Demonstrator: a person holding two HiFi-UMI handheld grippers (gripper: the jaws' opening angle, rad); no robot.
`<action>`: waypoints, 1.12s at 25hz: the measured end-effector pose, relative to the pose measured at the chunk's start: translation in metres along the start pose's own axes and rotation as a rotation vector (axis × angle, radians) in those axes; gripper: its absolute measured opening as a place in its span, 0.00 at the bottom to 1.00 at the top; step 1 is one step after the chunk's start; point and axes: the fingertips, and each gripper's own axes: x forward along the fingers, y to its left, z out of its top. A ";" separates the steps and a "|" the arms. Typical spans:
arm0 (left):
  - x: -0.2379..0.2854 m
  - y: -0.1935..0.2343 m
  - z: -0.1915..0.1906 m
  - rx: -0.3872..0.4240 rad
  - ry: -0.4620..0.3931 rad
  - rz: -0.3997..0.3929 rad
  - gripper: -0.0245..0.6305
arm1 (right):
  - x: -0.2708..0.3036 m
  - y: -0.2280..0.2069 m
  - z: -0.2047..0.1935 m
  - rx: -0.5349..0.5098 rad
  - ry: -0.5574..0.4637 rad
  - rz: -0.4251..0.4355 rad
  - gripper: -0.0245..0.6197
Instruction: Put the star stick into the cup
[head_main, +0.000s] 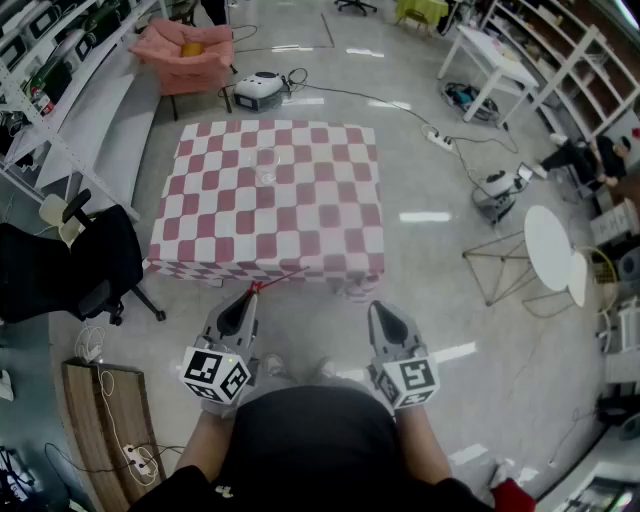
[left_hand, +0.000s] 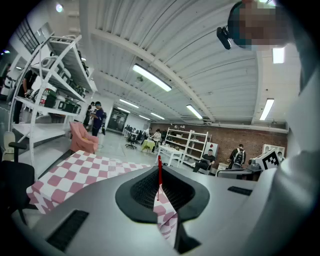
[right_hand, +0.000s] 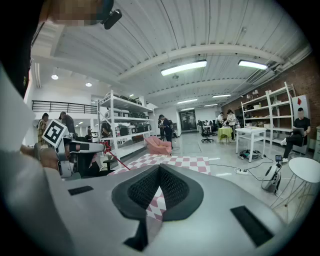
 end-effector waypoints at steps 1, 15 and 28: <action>0.000 0.002 0.001 0.000 0.000 -0.007 0.12 | 0.001 0.002 -0.002 -0.003 -0.007 0.004 0.06; 0.007 0.039 0.001 -0.028 0.027 -0.156 0.12 | 0.022 0.015 0.000 0.026 -0.111 -0.111 0.06; 0.115 0.027 -0.007 -0.016 0.073 -0.149 0.12 | 0.070 -0.083 0.004 0.059 -0.080 -0.120 0.06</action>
